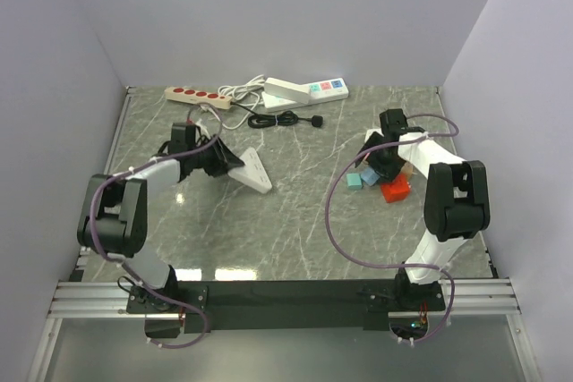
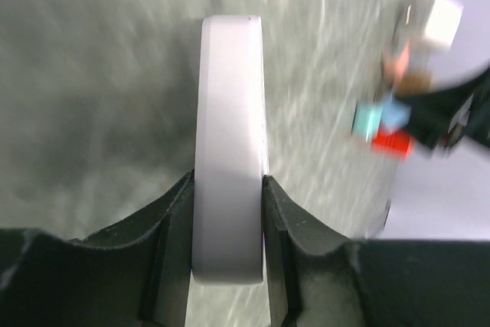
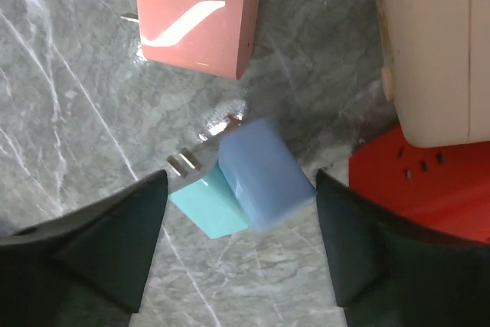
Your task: Pull the plug off the socket
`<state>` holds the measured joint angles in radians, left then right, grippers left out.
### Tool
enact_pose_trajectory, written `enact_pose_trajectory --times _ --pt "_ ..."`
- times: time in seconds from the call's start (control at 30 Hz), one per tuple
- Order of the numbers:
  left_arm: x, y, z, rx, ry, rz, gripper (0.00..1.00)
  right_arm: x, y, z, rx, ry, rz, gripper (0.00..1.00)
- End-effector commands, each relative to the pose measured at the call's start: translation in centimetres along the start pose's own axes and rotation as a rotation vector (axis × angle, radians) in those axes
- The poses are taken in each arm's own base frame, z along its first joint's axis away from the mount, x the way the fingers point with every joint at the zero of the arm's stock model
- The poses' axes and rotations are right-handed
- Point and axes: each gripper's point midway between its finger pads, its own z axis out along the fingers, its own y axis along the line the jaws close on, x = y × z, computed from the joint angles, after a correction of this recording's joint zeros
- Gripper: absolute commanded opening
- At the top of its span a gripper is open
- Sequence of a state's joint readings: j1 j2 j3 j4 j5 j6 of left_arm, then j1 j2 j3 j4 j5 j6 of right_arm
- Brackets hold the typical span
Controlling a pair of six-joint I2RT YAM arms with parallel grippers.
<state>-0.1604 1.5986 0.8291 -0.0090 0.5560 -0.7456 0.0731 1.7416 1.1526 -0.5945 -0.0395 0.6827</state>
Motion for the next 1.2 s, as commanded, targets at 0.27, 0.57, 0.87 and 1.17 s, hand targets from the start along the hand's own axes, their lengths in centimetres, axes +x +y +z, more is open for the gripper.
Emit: enact_pose_trajectory --times 0.27,0.57,0.87,1.17 --pt "-14.4 3.8 -0.8 -0.035 -0.353 -0.248 0.01 -1.8 3.0 -7.6 -0.187 -0.103 -0.006 0.95" --pt "-18.9 9.4 -1.0 -0.123 -0.529 -0.541 0.01 -0.8 5.7 -12.5 -0.373 -0.110 -0.064 0.97" --pt "-21.5 12.6 2.6 -0.094 -0.513 -0.690 0.01 0.6 7.0 -13.1 -0.431 -0.077 -0.127 0.98" --pt "-22.8 13.4 4.3 -0.066 -0.506 -0.736 0.48 1.4 7.9 -13.0 -0.467 -0.037 -0.179 0.99"
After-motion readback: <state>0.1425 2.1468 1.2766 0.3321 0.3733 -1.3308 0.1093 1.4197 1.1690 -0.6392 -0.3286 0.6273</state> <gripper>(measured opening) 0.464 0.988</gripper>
